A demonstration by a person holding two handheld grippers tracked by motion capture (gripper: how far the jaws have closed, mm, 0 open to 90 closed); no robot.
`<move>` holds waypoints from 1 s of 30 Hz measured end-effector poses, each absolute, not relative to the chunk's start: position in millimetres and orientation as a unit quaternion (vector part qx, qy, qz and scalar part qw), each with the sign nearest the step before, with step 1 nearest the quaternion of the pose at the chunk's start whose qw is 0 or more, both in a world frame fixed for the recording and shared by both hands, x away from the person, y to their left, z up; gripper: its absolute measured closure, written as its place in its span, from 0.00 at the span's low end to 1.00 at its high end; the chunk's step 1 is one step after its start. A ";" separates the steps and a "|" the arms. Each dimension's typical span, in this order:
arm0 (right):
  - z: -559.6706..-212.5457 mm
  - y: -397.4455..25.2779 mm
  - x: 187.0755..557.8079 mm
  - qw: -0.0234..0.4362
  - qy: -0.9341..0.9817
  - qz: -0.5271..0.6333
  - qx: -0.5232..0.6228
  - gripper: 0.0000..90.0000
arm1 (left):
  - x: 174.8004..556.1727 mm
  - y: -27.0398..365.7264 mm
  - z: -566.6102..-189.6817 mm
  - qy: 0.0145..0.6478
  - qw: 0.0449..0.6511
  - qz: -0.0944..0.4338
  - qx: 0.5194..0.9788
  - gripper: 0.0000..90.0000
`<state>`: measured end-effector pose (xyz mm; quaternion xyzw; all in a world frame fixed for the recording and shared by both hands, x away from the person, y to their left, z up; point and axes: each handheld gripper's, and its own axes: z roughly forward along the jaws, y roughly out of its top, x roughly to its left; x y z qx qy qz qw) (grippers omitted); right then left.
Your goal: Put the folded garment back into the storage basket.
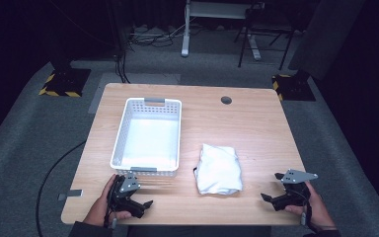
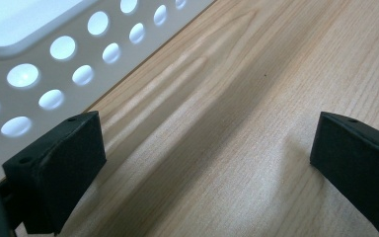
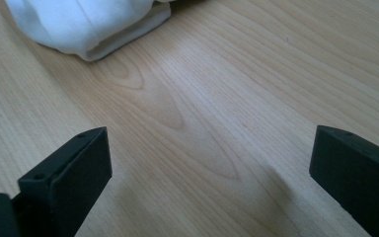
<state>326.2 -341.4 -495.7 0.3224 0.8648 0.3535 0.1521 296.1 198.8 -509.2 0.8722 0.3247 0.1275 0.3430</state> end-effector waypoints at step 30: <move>-480.1 -324.0 326.5 0.167 0.873 0.351 0.294 0.04 | 295.9 198.8 -509.2 0.325 0.343 0.128 0.872 0.01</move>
